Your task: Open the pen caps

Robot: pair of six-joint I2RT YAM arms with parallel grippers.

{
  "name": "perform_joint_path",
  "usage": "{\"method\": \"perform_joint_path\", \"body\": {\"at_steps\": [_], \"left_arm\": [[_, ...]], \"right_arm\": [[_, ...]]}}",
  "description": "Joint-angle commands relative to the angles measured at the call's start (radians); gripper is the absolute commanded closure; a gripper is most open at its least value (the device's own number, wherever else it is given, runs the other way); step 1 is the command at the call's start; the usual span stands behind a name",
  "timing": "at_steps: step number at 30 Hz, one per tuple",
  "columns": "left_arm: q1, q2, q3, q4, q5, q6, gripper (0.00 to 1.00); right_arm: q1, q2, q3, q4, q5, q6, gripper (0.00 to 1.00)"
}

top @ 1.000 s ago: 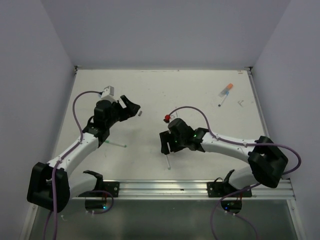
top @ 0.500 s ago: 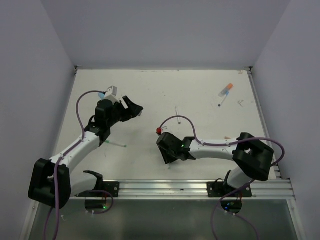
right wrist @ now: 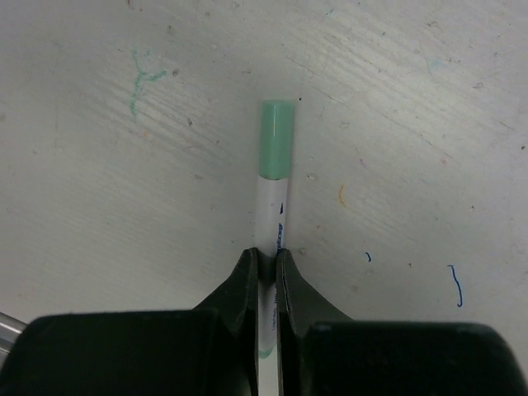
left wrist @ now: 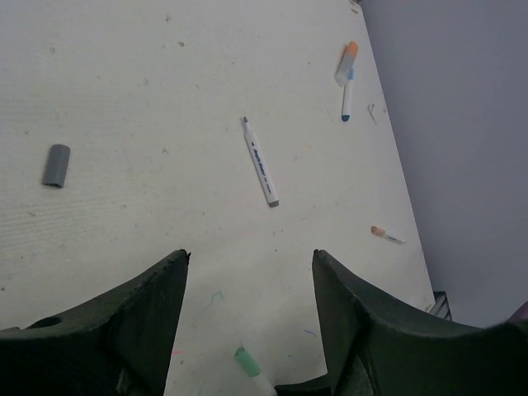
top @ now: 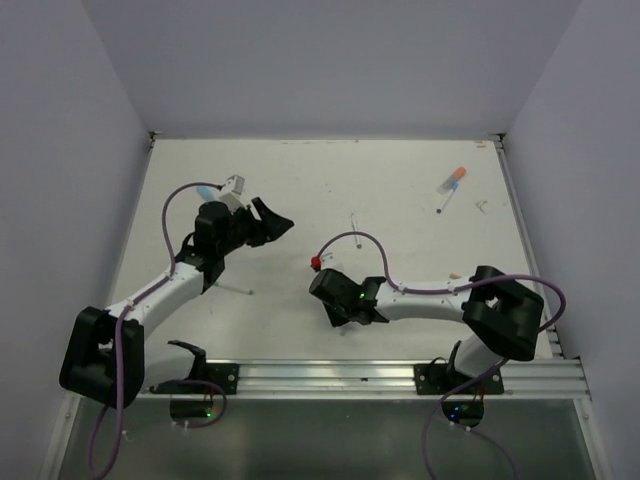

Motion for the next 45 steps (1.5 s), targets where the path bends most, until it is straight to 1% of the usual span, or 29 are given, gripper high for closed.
{"method": "perform_joint_path", "body": {"at_steps": [1, 4, 6, 7, 8, 11, 15, 22, 25, 31, 36, 37, 45], "left_arm": [[-0.043, 0.042, -0.036, 0.1, 0.071, -0.015, 0.36], [-0.089, 0.083, -0.046, 0.149, 0.102, -0.035, 0.36], [-0.118, 0.099, -0.047, 0.171, 0.108, -0.046, 0.35], [-0.127, 0.102, -0.049, 0.172, 0.102, -0.053, 0.34], [-0.135, 0.105, -0.049, 0.172, 0.086, -0.059, 0.3], [-0.167, 0.119, -0.056, 0.209, 0.091, -0.088, 0.27], [-0.202, 0.155, -0.056, 0.255, 0.097, -0.124, 0.27], [-0.251, 0.24, -0.053, 0.324, 0.108, -0.17, 0.28], [-0.261, 0.273, -0.05, 0.368, 0.132, -0.194, 0.3], [-0.271, 0.303, -0.044, 0.385, 0.134, -0.191, 0.37], [-0.275, 0.3, -0.047, 0.39, 0.134, -0.193, 0.46], [-0.273, 0.298, -0.049, 0.392, 0.132, -0.194, 0.5], [-0.275, 0.298, -0.052, 0.392, 0.123, -0.194, 0.6]], "right_arm": [[0.003, -0.029, 0.045, -0.02, 0.096, -0.03, 1.0], [-0.014, -0.081, 0.095, -0.082, 0.139, -0.068, 1.0], [-0.044, -0.109, 0.109, -0.088, 0.118, -0.091, 1.0], [-0.057, -0.13, 0.114, -0.085, 0.104, -0.099, 1.0], [-0.067, -0.142, 0.115, -0.076, 0.083, -0.108, 1.0], [-0.095, -0.182, 0.117, -0.054, 0.07, -0.138, 1.0], [-0.12, -0.216, 0.117, -0.022, 0.026, -0.156, 1.0], [-0.129, -0.225, 0.129, -0.011, 0.021, -0.165, 1.0], [-0.13, -0.225, 0.126, -0.006, 0.024, -0.165, 1.0], [-0.14, -0.212, 0.128, 0.006, 0.018, -0.17, 1.0], [-0.149, -0.204, 0.122, 0.018, 0.009, -0.173, 1.0], [-0.15, -0.204, 0.117, 0.02, 0.009, -0.173, 1.0], [-0.167, -0.192, 0.126, 0.03, -0.002, -0.181, 1.0]]}}
